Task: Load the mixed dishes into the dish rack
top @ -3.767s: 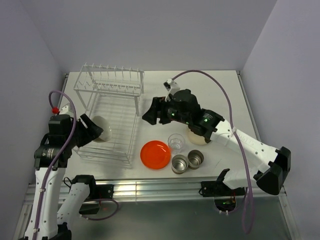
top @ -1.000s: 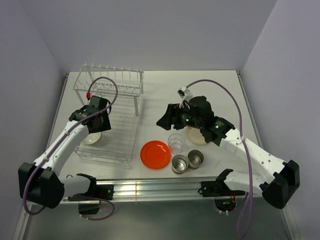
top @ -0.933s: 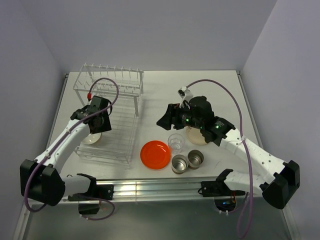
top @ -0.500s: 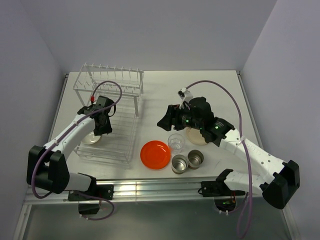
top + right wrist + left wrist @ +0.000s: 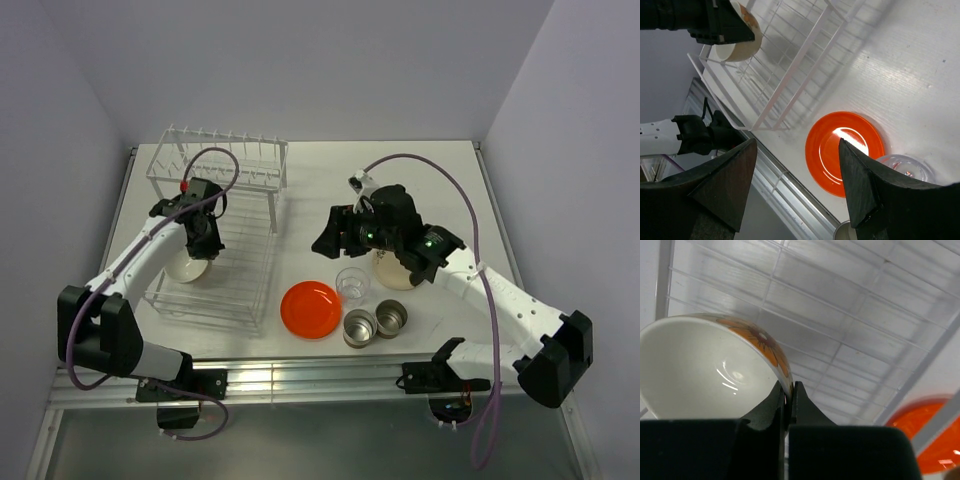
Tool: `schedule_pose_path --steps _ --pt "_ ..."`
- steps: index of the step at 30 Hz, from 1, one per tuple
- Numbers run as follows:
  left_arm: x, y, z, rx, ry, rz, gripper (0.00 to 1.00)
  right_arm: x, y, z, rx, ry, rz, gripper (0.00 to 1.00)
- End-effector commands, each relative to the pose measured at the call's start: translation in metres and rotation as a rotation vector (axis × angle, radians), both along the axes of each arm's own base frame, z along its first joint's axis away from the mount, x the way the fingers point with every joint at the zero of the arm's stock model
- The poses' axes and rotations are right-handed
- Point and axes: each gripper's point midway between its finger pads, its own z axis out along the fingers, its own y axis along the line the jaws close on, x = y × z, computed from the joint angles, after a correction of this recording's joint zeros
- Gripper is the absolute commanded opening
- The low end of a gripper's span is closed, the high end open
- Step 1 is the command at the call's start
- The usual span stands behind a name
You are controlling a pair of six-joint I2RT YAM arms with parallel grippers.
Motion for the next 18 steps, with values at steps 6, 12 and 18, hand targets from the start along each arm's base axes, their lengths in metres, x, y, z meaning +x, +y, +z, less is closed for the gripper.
schedule_pose_path --steps 6,12,18 --pt "0.009 -0.043 0.118 -0.34 -0.287 -0.066 0.0 -0.007 0.0 0.062 0.024 0.043 0.005 0.73" --pt "-0.013 -0.079 0.151 -0.641 -0.336 -0.128 0.0 -0.026 -0.017 0.096 0.037 0.061 -0.025 0.73" --pt "-0.04 -0.102 0.142 -0.91 -0.344 -0.155 0.0 -0.041 -0.026 0.111 0.026 0.066 -0.001 0.73"
